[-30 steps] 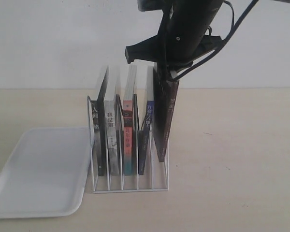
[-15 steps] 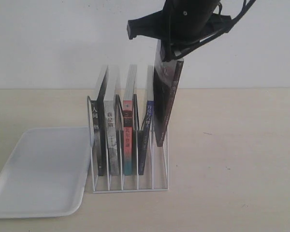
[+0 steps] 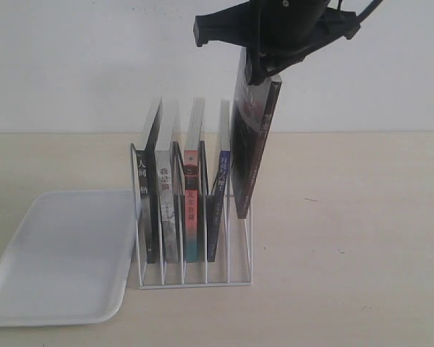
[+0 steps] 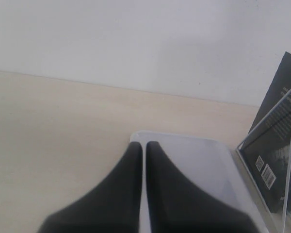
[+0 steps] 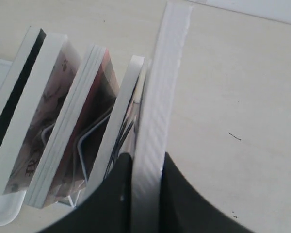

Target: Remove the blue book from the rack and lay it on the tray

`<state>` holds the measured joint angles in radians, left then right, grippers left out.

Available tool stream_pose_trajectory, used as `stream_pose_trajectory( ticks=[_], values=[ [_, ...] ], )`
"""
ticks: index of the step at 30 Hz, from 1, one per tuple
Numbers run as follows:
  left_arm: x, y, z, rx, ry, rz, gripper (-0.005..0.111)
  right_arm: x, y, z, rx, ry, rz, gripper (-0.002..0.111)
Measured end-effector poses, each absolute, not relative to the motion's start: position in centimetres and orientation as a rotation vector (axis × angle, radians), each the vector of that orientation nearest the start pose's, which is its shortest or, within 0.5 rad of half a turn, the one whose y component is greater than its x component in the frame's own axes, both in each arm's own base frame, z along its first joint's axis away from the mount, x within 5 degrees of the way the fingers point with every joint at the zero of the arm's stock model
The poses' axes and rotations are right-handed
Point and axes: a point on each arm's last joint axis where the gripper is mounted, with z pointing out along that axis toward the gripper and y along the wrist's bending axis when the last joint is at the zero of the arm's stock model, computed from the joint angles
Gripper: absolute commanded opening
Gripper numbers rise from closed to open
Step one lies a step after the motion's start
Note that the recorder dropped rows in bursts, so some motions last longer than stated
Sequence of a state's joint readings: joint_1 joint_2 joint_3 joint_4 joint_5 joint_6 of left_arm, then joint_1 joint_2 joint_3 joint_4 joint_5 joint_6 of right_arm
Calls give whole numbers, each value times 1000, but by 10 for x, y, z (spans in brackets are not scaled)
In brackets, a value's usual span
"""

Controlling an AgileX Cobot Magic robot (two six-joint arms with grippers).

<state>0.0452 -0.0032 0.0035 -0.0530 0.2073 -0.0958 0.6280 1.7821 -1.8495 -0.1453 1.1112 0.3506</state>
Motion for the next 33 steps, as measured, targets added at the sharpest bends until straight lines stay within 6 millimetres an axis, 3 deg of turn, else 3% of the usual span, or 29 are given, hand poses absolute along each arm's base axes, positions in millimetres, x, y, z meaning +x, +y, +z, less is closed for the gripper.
stream_pose_trajectory(
  ticks=[7, 16, 20, 21, 23, 24, 25, 33],
  values=[
    [56, 2, 193, -155, 1685, -86, 4, 329, 225, 372, -351, 2505, 214, 1],
    [56, 2, 193, -155, 1685, -86, 4, 343, 236, 312, -343, 2570, 197, 1],
    [56, 2, 193, -155, 1685, -86, 4, 346, 238, 298, -333, 2594, 190, 2],
    [56, 2, 193, -155, 1685, -86, 4, 347, 238, 297, -334, 2595, 189, 4],
    [56, 2, 193, -155, 1685, -86, 4, 348, 239, 297, -332, 2590, 194, 22],
    [56, 2, 193, -155, 1685, -86, 4, 348, 239, 297, -332, 2586, 197, 39],
    [56, 2, 193, -155, 1685, -86, 4, 349, 240, 296, -330, 2583, 197, 46],
    [56, 2, 193, -155, 1685, -86, 4, 350, 240, 294, -335, 2576, 190, 42]
  ],
)
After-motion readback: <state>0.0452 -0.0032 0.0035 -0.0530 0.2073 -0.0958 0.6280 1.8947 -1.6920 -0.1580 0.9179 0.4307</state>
